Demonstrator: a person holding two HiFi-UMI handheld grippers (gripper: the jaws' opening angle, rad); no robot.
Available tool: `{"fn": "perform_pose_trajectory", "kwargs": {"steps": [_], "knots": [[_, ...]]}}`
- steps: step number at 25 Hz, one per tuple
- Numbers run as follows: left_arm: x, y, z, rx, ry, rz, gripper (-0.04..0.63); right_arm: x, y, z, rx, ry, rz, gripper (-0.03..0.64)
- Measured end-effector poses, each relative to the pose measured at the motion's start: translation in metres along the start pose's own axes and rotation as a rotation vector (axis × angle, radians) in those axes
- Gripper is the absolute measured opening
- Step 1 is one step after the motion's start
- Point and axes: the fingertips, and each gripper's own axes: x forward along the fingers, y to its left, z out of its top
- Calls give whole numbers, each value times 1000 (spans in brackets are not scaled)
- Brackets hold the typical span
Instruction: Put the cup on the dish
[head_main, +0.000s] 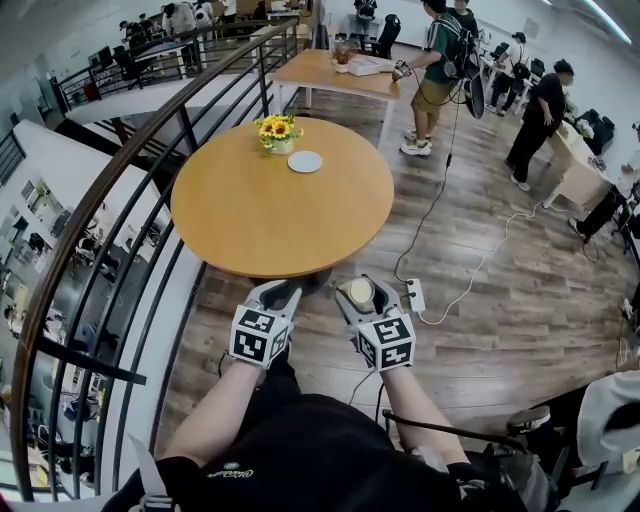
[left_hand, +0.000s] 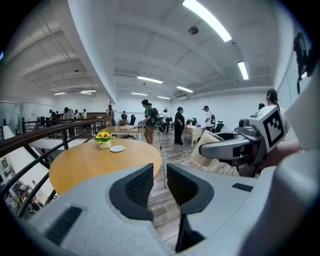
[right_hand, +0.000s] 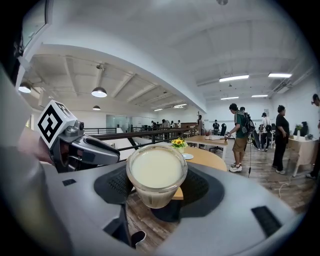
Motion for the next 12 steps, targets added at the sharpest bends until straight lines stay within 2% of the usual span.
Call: {"fn": "perform_pose_trajectory", "kwargs": {"steps": [12], "knots": [[26, 25, 2, -20, -8, 5, 84, 35, -8, 3, -12, 6, 18, 259]]}}
